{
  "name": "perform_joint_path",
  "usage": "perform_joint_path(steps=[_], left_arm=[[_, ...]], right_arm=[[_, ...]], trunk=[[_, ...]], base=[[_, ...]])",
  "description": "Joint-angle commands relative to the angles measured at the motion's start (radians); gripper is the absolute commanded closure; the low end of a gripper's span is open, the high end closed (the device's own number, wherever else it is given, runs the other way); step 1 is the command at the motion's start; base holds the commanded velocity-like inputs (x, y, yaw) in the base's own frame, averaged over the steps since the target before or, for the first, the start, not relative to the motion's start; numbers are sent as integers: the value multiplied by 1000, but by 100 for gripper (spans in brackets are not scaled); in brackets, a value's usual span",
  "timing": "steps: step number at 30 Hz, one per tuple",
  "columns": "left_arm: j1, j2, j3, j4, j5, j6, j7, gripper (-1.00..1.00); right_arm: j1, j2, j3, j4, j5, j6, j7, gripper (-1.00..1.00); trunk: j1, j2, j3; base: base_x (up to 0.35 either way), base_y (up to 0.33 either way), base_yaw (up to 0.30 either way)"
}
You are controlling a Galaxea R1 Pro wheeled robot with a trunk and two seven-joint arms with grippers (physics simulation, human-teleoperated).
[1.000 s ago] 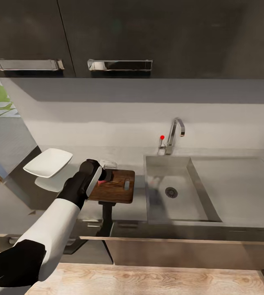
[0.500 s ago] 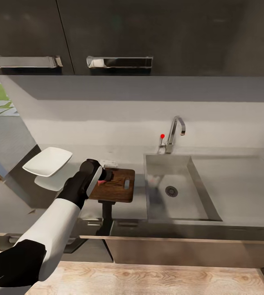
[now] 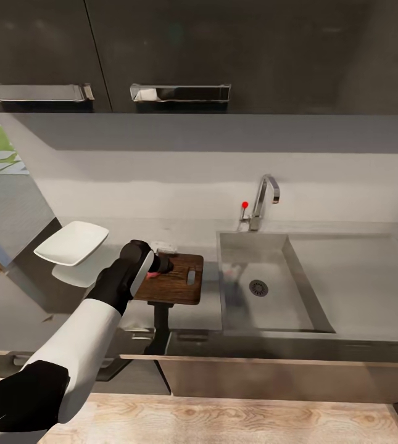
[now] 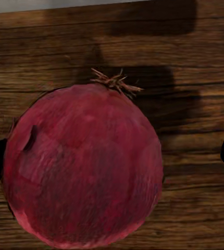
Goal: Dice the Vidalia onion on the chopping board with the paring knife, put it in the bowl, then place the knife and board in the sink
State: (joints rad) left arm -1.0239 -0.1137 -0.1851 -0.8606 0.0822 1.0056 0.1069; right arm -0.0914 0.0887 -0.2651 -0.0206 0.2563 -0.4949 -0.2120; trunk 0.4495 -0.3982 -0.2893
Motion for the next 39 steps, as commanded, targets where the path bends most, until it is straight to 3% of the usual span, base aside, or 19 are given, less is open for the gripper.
perform_joint_path(steps=[1,14,23,28,39], left_arm=[[-1,0,-2,0,9,4,10,-100],[-1,0,0,-27,8,5,10,-100],[-1,10,-2,-289,8,11,11,-100],[-1,16,-2,-301,8,11,11,-100],[1,23,-2,-283,8,11,11,-100]], right_arm=[[-1,0,-6,1,11,-2,-6,-100],[-1,0,-6,1,11,-2,-6,-100],[-1,2,-6,1,11,-2,-6,-100],[-1,2,-6,1,11,-2,-5,-100],[-1,2,-6,1,11,-2,-4,-100]], trunk=[[1,-2,-2],[1,-2,-2],[1,-2,-2],[1,-2,-2],[1,-2,-2]], base=[[0,0,0],[0,0,0],[0,0,0],[-32,0,0],[-304,0,0]])
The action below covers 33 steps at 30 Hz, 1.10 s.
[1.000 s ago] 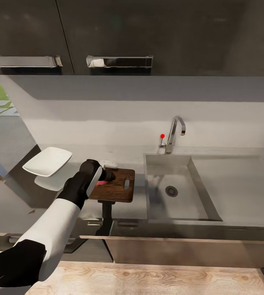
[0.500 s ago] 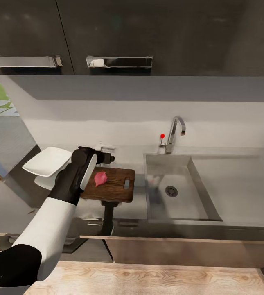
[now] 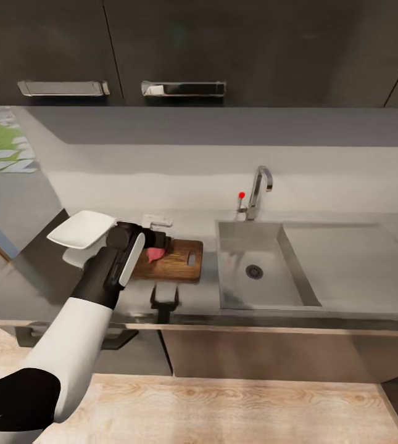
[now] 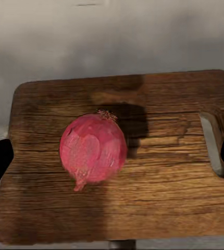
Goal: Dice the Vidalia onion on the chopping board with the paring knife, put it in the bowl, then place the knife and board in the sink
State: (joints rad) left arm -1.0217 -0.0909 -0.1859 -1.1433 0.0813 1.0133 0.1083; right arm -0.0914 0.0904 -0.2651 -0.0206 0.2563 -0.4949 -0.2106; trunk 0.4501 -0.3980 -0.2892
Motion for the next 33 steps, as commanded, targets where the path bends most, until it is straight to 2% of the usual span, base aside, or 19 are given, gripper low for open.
perform_joint_path(steps=[1,33], left_arm=[[-1,2,-1,0,9,4,10,-100],[5,1,-3,128,9,0,9,-100]], right_arm=[[-1,0,-6,1,11,-2,-6,-100],[-1,0,-8,-1,11,-2,-3,-100]], trunk=[[0,-2,-2],[0,-2,-2]], base=[[-335,0,0],[-335,0,0]])
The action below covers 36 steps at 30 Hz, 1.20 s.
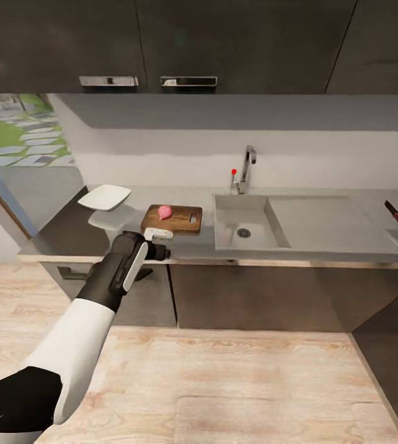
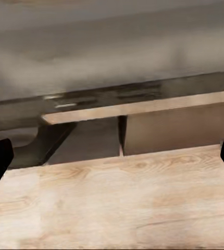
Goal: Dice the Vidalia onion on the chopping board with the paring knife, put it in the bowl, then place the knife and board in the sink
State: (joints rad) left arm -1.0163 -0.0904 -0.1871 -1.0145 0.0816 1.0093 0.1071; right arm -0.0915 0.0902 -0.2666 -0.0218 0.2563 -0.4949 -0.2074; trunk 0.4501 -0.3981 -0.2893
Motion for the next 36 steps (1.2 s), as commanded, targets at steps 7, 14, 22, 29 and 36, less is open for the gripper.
perform_joint_path(steps=[7,14,22,29,36], left_arm=[[-1,0,-2,44,10,2,10,-100],[-1,-2,-3,187,12,-5,3,-100],[16,-6,-3,628,13,-435,-88,-100],[80,-9,-1,1069,15,-999,-116,-100],[289,65,0,1094,15,-1243,-164,-100]], right_arm=[[-1,-1,-7,0,11,-4,-6,-100],[-1,-3,-9,-1,11,-5,-6,-100],[-1,-39,-12,-58,7,-11,-4,-100],[0,-43,-12,-225,-17,-5,-4,-100],[-8,-58,-11,-377,-23,137,-1,-100]], trunk=[[0,-2,-2],[0,-2,-2],[0,-2,-2],[0,-2,-2],[0,-2,-2]], base=[[-335,0,0],[-331,0,0],[-77,0,0],[-1,0,0],[0,0,0]])
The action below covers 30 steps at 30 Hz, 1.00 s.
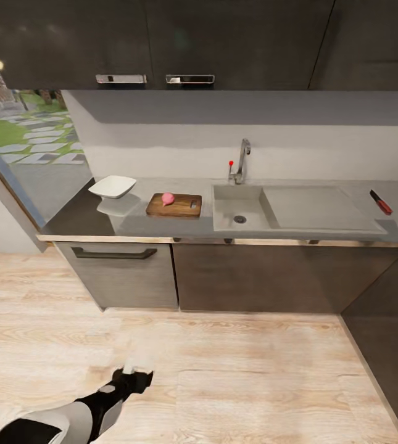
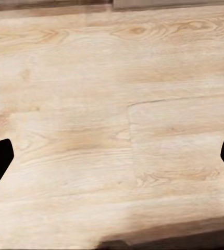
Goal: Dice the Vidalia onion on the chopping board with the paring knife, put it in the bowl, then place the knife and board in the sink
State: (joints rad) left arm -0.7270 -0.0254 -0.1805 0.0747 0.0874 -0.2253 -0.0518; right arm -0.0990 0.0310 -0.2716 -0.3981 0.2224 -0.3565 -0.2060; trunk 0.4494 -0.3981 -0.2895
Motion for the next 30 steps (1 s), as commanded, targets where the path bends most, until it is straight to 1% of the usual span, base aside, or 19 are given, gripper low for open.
perform_joint_path(steps=[1,2,3,4,5,6,7,8,9,10,11,12,14,15,17,20,30], left_arm=[[27,11,-7,5,10,-41,-16,-100],[55,22,-7,6,11,-85,-23,-100],[84,31,-7,6,12,-146,-25,-100],[124,43,-7,7,15,-253,-25,-100],[148,54,-7,7,17,-320,-22,-100],[170,65,-7,7,18,-372,-11,-100],[187,73,-7,7,19,-407,8,-100],[194,75,-7,7,19,-420,22,-100],[203,80,-7,7,20,-438,57,-100],[211,81,-7,7,21,-449,109,-100],[215,80,-7,8,21,-454,154,-100],[218,80,-7,7,21,-457,184,-100],[222,75,-7,7,21,-457,215,-100],[222,73,-7,7,21,-455,219,-100],[223,70,-7,7,21,-434,230,-100],[224,70,-7,7,21,-416,233,-100],[224,71,-6,6,21,-409,235,-100]], right_arm=[[-2,-4,-6,-26,10,18,0,-100],[-3,-8,-6,-50,10,31,8,-100],[-3,-12,-6,-66,10,39,24,-100],[-3,-23,-6,-77,9,45,67,-100],[-4,-34,-6,-79,7,47,104,-100],[-4,-45,-7,-78,2,47,144,-100],[-4,-55,-7,-75,-11,47,181,-100],[-4,-59,-7,-72,-19,47,198,-100],[-4,-64,-6,-65,-41,43,224,-100],[-4,-66,-5,-42,-67,13,240,-100],[-4,-66,-5,-12,-87,-32,250,-100],[-4,-65,-3,12,-100,-74,254,-100],[-4,-58,-1,39,-114,-141,249,-100],[-4,-54,-1,43,-116,-154,245,-100],[-4,-39,-1,54,-122,-199,218,-100],[-4,-33,-1,58,-125,-233,193,-100],[-4,-31,-3,59,-127,-249,181,-100]], trunk=[[1,-2,-2],[1,-2,-2],[1,-2,-2],[1,-2,-2],[1,-2,-2],[1,-2,-2],[1,-2,-2],[1,-2,-2],[1,-2,-2],[1,-2,-2],[1,-2,-2],[1,-2,-1],[1,-2,0],[1,-2,1],[1,-2,4],[1,-2,9],[1,-2,24]], base=[[0,0,0],[0,0,0],[0,0,0],[0,0,0],[0,0,0],[0,0,0],[0,0,0],[0,0,0],[0,0,0],[0,0,0],[0,0,0],[0,0,0],[0,0,0],[0,0,0],[0,0,0],[0,0,0],[0,0,0]])
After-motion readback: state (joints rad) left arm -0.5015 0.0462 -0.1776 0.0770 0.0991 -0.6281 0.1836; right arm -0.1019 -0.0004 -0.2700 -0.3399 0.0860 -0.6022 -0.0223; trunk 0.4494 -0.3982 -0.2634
